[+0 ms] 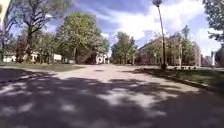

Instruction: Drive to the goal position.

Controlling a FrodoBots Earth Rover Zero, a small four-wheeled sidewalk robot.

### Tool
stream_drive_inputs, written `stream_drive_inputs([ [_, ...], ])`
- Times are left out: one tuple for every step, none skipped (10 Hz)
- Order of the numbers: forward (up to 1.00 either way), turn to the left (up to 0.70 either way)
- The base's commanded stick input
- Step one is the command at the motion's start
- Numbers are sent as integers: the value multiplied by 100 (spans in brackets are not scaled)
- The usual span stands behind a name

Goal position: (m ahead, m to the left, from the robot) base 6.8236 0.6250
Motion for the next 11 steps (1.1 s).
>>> stream_drive_inputs([
  [70,6],
  [70,6],
  [70,6],
  [70,6],
  [70,6],
  [70,6],
  [70,6],
  [70,6],
  [70,6],
  [70,6],
  [70,6],
])
